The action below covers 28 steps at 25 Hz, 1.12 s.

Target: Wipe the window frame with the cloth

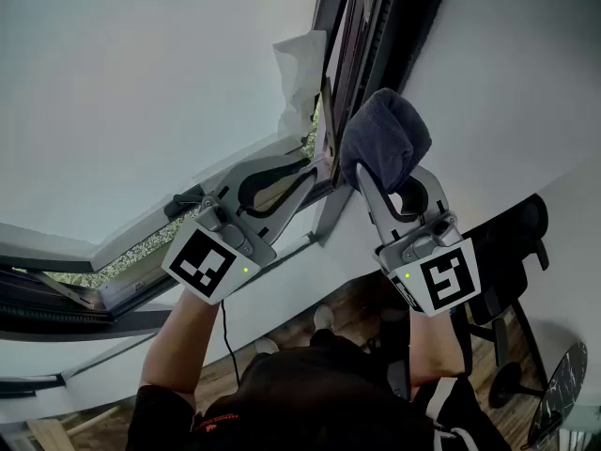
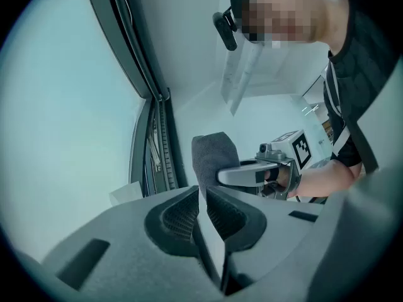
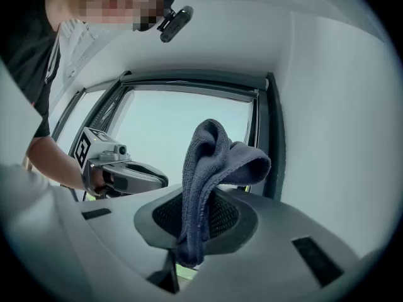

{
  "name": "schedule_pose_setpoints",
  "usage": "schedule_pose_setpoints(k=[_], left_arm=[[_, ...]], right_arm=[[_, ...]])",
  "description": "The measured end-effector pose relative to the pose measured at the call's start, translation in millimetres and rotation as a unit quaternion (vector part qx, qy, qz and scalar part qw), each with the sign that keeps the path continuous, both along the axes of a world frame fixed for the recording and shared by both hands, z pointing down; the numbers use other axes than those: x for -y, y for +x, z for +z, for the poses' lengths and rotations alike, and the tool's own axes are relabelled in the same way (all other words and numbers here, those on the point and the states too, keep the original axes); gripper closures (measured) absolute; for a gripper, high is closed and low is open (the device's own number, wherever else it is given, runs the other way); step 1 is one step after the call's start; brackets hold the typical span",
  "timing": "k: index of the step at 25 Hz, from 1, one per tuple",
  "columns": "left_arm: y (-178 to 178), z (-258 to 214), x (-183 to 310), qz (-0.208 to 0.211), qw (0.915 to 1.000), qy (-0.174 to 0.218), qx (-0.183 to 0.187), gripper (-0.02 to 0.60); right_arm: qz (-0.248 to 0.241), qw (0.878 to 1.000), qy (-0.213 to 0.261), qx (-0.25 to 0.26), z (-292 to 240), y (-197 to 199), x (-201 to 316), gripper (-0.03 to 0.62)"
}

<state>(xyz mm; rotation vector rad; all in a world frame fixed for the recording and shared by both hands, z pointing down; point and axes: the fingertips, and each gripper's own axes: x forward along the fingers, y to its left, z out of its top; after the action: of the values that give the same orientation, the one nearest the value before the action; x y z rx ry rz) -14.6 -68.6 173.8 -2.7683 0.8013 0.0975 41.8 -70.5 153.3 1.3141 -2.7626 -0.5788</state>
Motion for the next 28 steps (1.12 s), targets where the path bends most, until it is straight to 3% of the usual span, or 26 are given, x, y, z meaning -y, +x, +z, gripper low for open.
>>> schedule_pose_setpoints(k=[10,18,28], left_arm=[[5,-13,11,0.006,0.9998,0.016,-0.01,0.53],[11,-37,30,0.012,0.9992,0.038,-0.008,0.53],[15,-52,51,0.02,0.9981,0.056,-0.016,0.53]], right_arm=[[0.027,0.999,0.013,0.012,-13,9,18,0.543],[0.07,0.997,0.043,0.006,-54,21,48,0.543],[0.098,0.992,0.066,0.034,-105,32,82,0.543]])
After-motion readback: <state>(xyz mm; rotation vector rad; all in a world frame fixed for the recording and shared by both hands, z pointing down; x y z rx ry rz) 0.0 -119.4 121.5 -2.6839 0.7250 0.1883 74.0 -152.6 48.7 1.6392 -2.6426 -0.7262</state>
